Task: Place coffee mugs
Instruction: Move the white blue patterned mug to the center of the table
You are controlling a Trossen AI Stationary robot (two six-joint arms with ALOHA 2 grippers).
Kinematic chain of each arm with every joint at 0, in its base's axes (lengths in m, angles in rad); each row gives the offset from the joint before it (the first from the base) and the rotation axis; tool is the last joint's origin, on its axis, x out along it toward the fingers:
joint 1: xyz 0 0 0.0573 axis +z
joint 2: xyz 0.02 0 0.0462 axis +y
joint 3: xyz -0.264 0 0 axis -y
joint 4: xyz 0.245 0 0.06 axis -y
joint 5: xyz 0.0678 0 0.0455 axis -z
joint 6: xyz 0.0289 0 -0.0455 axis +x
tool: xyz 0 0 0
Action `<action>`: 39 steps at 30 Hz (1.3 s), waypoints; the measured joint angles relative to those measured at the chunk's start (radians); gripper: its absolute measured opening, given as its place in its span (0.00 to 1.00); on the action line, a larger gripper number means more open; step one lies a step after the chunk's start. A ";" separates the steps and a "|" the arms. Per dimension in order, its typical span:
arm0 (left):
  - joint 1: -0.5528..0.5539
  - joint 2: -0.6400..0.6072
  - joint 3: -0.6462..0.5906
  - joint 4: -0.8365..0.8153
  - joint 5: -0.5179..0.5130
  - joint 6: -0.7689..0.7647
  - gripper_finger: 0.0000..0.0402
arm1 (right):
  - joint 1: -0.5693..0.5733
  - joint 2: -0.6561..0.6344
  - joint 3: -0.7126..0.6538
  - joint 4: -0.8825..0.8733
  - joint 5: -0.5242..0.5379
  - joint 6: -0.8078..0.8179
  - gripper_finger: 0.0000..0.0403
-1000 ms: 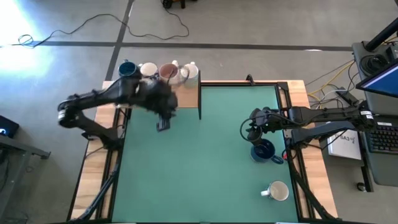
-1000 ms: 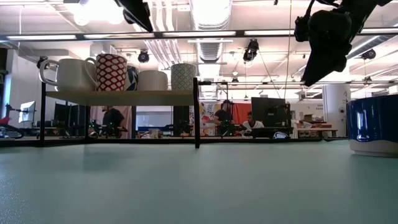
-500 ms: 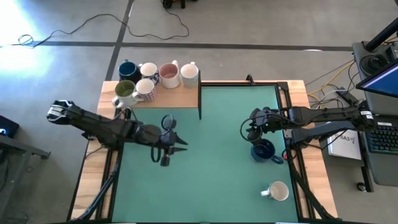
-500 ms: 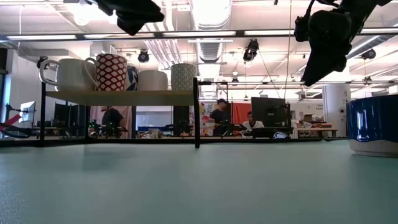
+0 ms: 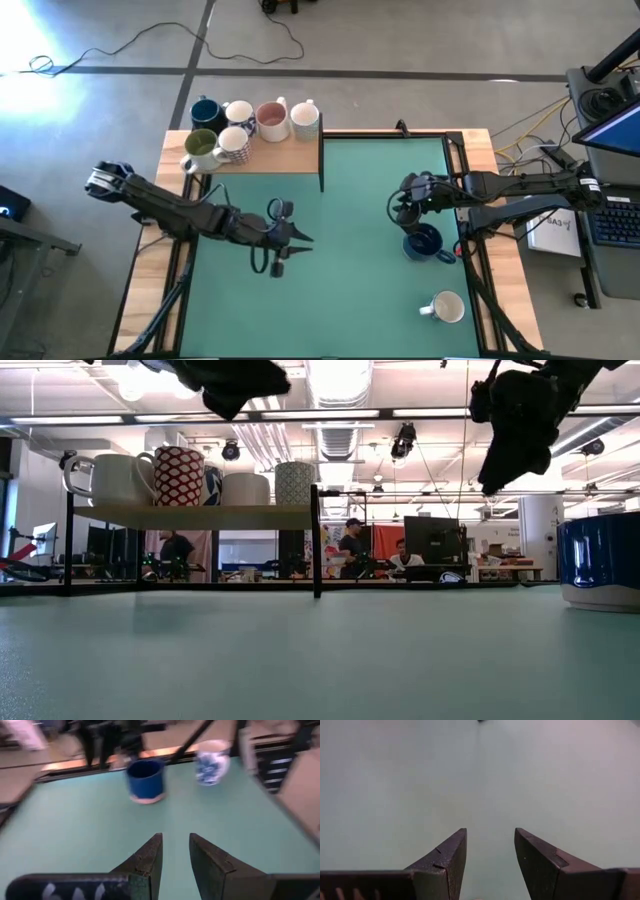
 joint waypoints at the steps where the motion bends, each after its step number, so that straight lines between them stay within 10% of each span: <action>1: -0.004 0.008 0.000 0.000 -0.042 -0.001 0.20 | 0.000 0.000 0.000 0.014 0.000 0.001 0.39; 7: -0.019 0.037 0.000 0.001 -0.133 -0.005 0.20 | 0.000 0.005 0.000 0.058 -0.008 0.019 0.39; 25: -0.107 0.036 -0.001 -0.001 -0.150 0.002 0.20 | 0.136 0.060 -0.014 -0.005 -0.511 0.460 0.38; 39: -0.289 0.035 -0.003 -0.104 -0.417 -0.229 0.20 | 0.554 0.078 0.023 -0.009 -0.404 0.644 0.31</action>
